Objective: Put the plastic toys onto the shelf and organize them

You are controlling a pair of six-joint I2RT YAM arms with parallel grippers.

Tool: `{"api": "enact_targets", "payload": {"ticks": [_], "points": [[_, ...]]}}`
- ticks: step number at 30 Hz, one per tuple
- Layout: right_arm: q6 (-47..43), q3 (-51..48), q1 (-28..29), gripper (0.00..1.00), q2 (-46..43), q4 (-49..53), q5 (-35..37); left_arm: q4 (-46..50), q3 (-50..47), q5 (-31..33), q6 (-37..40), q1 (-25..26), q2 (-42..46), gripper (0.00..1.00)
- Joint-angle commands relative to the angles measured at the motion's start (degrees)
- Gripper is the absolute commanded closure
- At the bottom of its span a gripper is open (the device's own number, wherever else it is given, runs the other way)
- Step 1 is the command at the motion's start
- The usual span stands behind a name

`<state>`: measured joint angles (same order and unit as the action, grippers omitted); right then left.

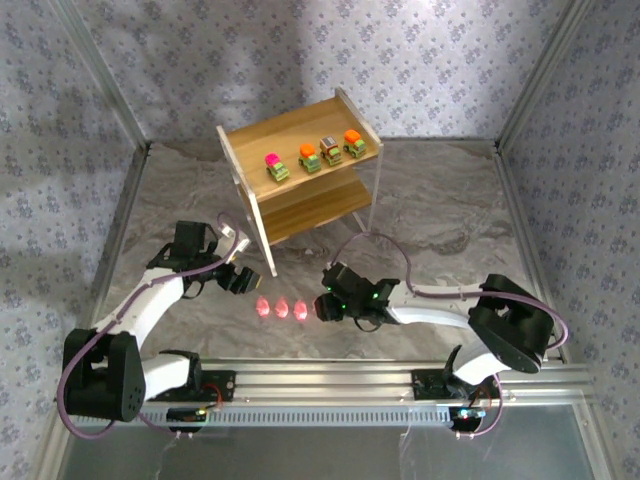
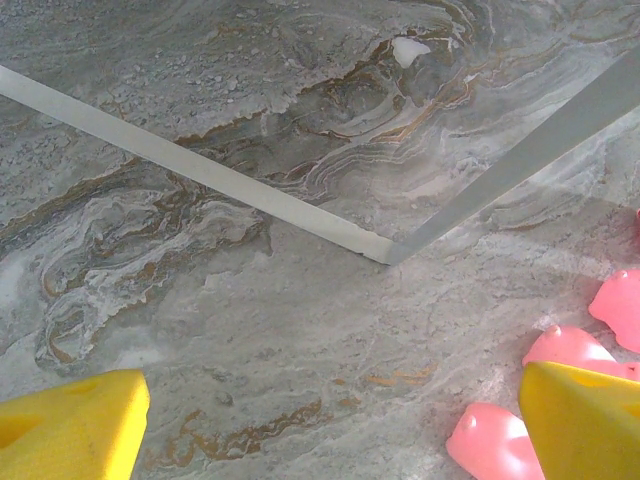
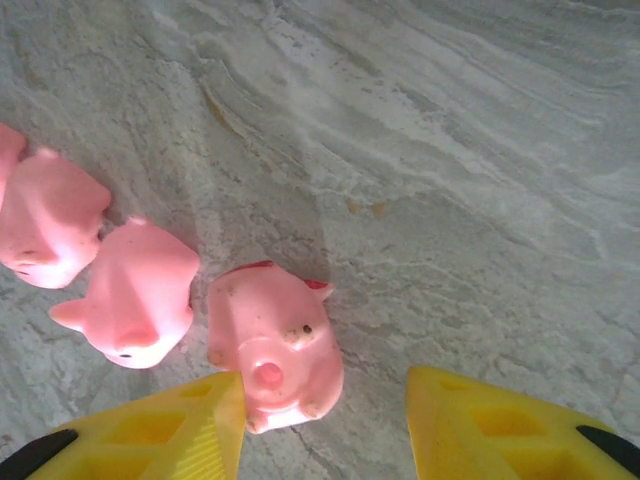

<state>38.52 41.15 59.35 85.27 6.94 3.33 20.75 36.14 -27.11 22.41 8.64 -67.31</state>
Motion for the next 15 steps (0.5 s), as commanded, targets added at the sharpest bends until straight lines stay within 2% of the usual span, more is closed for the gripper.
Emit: {"api": "enact_targets", "payload": {"ticks": [1,5,7,15], "points": [[-2.0,5.5,4.0,0.50,0.2,7.4,8.4,-0.6,-0.1,-0.2,-0.6,0.2,-0.2,0.05],[-2.0,12.2,9.2,0.48,2.4,16.4,19.0,-0.7,-0.1,-0.2,-0.6,0.2,-0.3,0.05],[-2.0,14.1,10.5,0.47,3.5,19.1,21.4,-0.7,-0.2,-0.1,-0.6,0.4,-0.2,0.04],[-2.0,18.3,12.5,0.48,9.3,23.2,21.2,-0.8,-0.1,-0.2,-0.8,0.4,-0.3,0.04]]}}
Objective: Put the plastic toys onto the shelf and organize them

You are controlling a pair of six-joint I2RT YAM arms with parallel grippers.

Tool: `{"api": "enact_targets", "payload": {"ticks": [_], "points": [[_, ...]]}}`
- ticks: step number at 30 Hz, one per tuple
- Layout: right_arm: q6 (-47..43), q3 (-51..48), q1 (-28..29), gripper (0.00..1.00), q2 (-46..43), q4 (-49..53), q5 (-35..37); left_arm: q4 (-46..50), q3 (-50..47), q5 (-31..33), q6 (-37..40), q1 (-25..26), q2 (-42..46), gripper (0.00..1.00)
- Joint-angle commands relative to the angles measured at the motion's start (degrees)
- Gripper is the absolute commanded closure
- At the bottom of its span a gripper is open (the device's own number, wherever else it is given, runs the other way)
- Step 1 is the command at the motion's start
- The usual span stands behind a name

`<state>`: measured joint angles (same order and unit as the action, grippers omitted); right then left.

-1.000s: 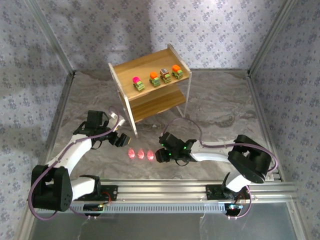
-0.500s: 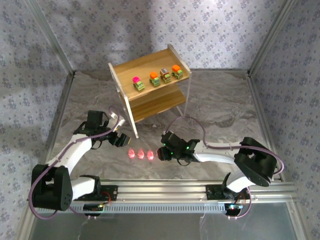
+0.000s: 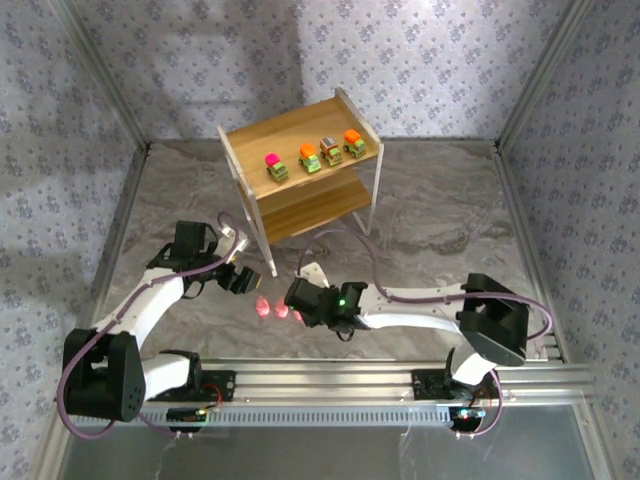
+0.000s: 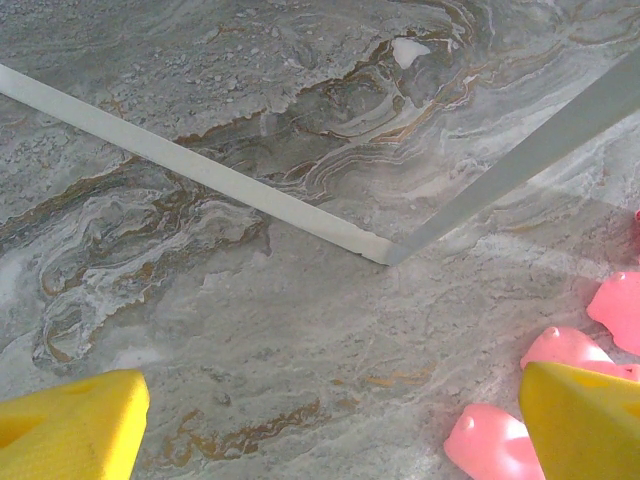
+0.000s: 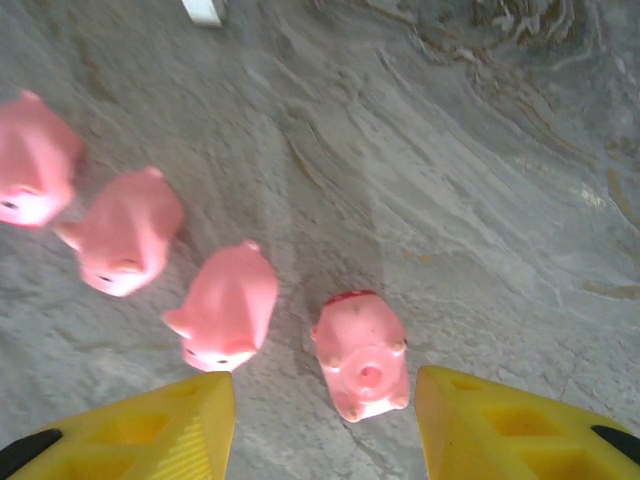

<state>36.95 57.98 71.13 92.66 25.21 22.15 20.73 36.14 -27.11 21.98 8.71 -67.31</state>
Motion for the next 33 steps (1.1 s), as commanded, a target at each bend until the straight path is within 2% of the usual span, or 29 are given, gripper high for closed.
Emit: {"api": "enact_targets", "payload": {"ticks": [1,17,33], "points": [[-0.5,1.6,0.7,0.48,2.2,5.0,2.3,-0.8,-0.1,-0.1,-0.3,0.3,-0.3,0.05],[-2.6,4.3,1.6,0.52,6.6,6.7,2.0,-0.7,-0.4,0.2,-0.2,0.3,-0.1,0.04],[-3.7,2.9,-0.5,0.52,7.8,3.5,-1.5,-0.8,-0.5,0.3,-0.1,0.3,-0.1,0.04]]}}
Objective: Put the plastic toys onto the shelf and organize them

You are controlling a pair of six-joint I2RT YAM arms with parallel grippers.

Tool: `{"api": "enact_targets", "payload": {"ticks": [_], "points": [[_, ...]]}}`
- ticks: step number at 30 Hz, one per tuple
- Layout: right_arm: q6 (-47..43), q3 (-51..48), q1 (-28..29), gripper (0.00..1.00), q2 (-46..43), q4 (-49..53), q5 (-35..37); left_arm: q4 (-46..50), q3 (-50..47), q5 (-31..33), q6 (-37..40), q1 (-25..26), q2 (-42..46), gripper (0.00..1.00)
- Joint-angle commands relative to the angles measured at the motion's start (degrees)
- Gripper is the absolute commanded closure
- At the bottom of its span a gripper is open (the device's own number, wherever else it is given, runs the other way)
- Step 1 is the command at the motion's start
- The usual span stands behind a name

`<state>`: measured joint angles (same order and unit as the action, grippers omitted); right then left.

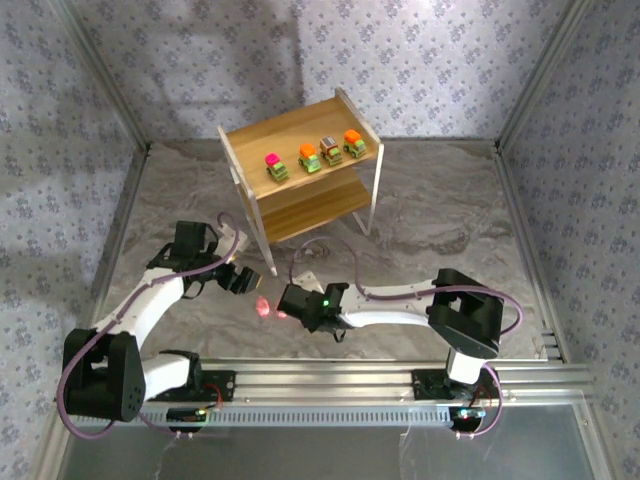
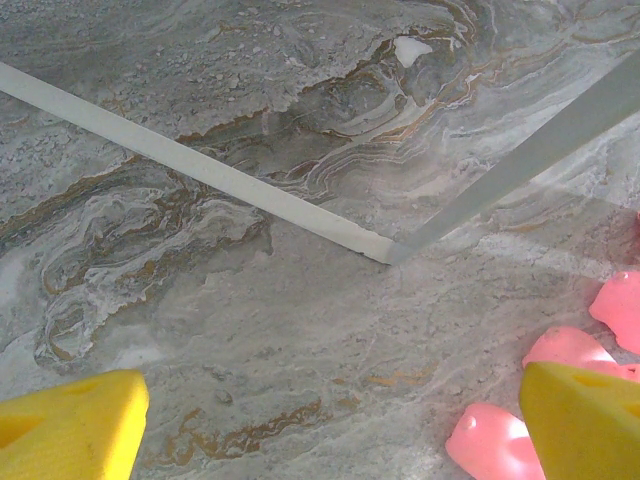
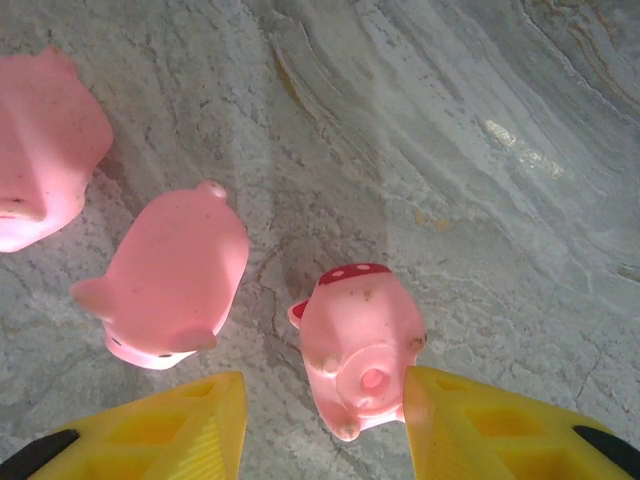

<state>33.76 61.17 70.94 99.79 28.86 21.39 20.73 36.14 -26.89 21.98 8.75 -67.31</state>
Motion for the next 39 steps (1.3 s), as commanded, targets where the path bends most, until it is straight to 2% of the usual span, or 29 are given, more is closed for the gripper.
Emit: {"api": "enact_targets", "payload": {"ticks": [1,20,30,34,39], "points": [[-0.5,-0.4,-0.4,0.52,0.7,-0.2,-0.8,-0.8,-0.5,0.1,0.0,0.3,-0.2,0.04],[-0.5,-4.0,-3.1,0.53,0.0,-2.7,-2.8,-0.8,-0.3,0.2,0.0,0.3,-0.9,0.04],[-0.2,-4.2,-3.4,0.70,-1.1,-2.7,-2.5,-0.8,-0.5,0.3,-0.1,0.3,-0.8,0.04],[0.9,-8.1,-5.0,0.70,-4.9,-7.4,-6.8,-1.0,-0.4,0.2,-0.1,0.3,-1.0,0.04],[1.8,-16.8,-9.8,0.69,-10.8,-20.5,-17.8,-0.9,-0.5,0.1,-0.1,0.4,-1.0,0.04]]}}
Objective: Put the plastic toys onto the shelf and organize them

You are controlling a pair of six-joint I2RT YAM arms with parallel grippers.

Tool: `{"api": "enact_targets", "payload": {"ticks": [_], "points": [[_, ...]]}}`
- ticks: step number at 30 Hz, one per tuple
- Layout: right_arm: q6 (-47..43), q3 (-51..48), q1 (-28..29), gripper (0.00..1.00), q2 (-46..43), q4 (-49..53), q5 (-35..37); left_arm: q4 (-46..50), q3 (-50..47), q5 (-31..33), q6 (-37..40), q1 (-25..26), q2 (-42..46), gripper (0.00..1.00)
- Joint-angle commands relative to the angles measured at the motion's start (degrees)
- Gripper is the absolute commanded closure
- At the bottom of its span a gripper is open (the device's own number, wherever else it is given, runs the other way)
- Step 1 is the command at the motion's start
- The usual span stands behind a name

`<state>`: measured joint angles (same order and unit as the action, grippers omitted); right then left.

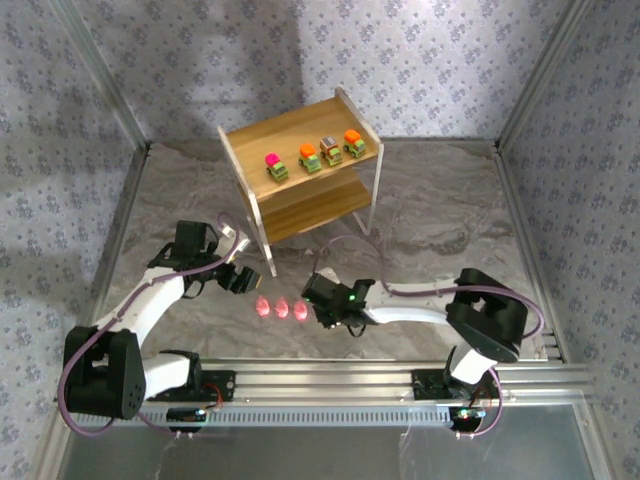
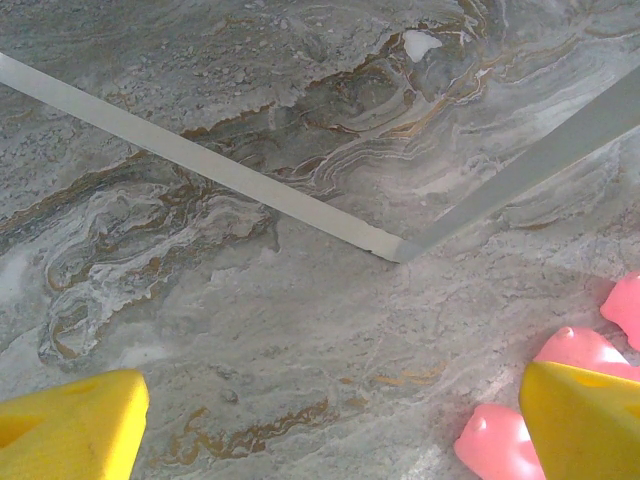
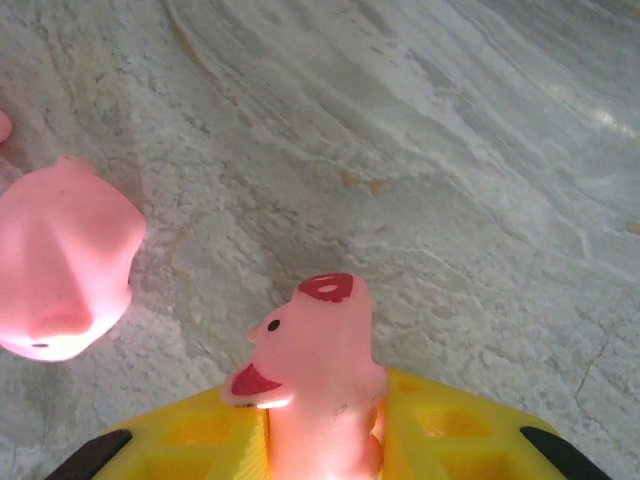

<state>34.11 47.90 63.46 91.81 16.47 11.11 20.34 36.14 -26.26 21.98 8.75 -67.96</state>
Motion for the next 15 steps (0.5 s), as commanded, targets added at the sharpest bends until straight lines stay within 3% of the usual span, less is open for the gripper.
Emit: {"api": "enact_targets", "payload": {"ticks": [1,5,8,15], "points": [[1.5,-5.0,-3.1,0.69,-3.6,-10.5,-9.9,-0.5,-0.5,-0.5,-0.1,0.4,-0.2,0.04],[2.5,-6.6,-4.6,0.67,-4.3,-12.7,-14.0,-0.5,-0.5,-0.5,-0.1,0.4,-0.2,0.04],[2.4,-4.7,-4.2,0.59,-2.7,-9.9,-13.2,-0.5,-0.4,-0.6,-0.1,0.4,-0.2,0.04],[2.4,-4.1,-4.4,0.55,-3.3,-5.9,-8.2,-0.4,-0.6,-0.6,0.0,0.5,-0.2,0.04]]}}
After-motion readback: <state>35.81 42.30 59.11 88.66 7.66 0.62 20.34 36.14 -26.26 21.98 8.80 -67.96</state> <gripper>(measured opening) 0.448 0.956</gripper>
